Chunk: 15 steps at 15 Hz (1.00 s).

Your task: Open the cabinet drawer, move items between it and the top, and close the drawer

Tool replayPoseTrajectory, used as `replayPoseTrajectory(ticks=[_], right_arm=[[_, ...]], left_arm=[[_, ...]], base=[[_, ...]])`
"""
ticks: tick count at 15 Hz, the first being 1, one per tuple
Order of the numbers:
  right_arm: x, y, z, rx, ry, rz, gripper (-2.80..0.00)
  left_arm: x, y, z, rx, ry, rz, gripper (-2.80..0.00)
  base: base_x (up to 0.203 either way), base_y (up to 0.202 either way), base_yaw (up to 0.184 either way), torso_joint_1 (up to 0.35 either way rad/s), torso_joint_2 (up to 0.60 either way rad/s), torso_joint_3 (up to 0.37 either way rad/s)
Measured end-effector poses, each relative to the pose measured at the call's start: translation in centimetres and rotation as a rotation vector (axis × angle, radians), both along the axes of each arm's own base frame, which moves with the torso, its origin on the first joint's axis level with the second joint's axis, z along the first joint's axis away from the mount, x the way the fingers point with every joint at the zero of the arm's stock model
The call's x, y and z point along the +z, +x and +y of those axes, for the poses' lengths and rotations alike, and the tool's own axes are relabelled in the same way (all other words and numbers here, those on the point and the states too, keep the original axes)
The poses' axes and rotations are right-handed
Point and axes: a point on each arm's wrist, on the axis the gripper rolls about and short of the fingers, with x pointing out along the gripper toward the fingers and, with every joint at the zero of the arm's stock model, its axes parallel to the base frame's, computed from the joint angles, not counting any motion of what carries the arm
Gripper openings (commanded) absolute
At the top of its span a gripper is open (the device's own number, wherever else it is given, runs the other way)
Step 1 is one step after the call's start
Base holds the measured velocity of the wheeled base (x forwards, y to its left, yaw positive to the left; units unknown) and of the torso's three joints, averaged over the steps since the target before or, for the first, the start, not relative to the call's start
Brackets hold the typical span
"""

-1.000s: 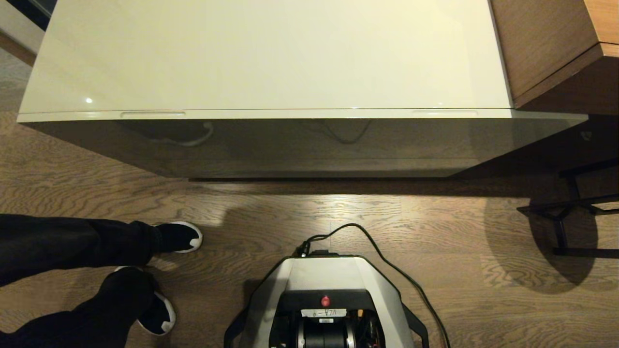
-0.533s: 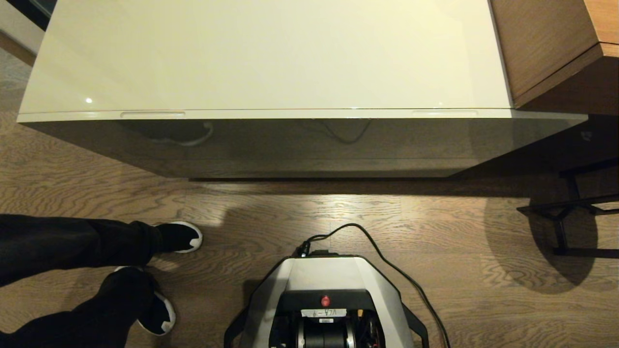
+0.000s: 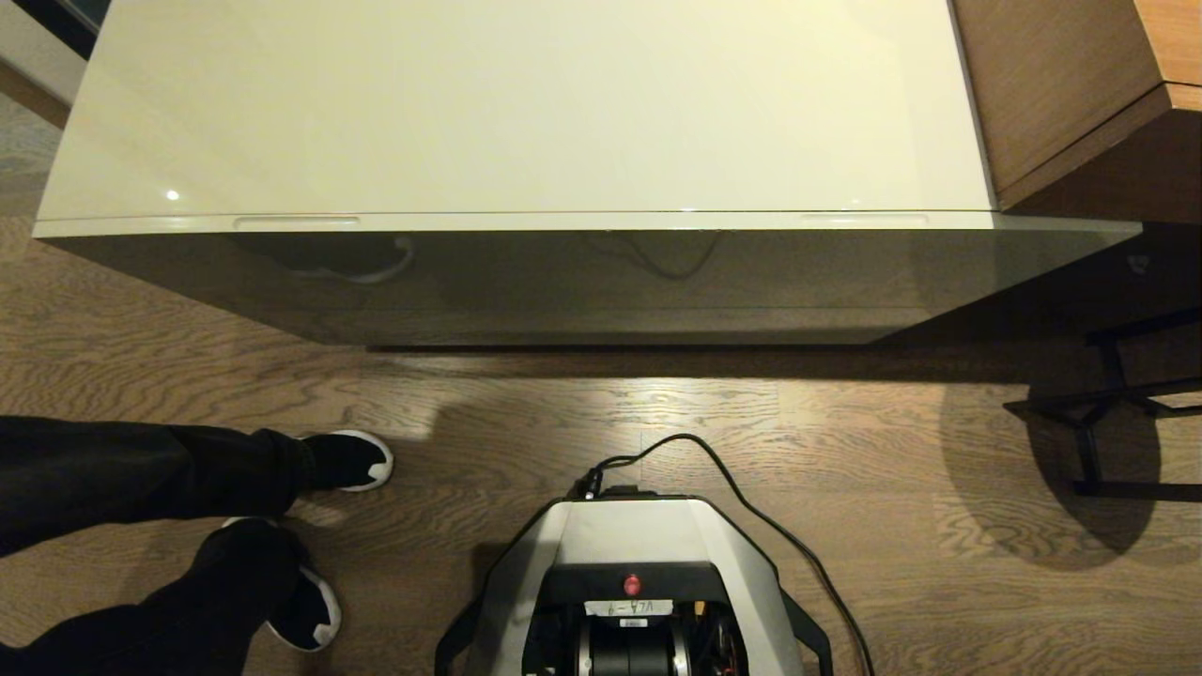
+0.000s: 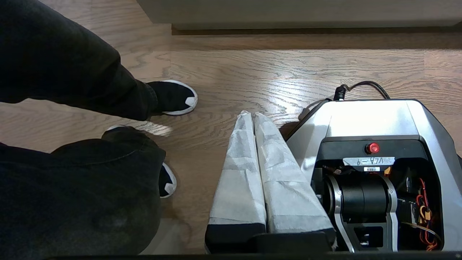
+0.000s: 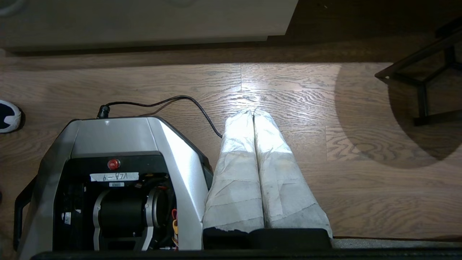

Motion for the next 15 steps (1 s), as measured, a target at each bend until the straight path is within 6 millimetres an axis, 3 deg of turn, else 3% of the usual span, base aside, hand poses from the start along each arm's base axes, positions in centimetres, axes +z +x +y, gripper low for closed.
replayPoseTrajectory(ticks=[15], right_arm=[[0.0,0.0,0.0,0.001,0.0,0.0,-2.8]], left_arm=[[-0.02,0.0,0.0,0.002,0.001,0.002,-2.8]], base=[[0.0,0.0,0.0,0.0,0.0,0.0]])
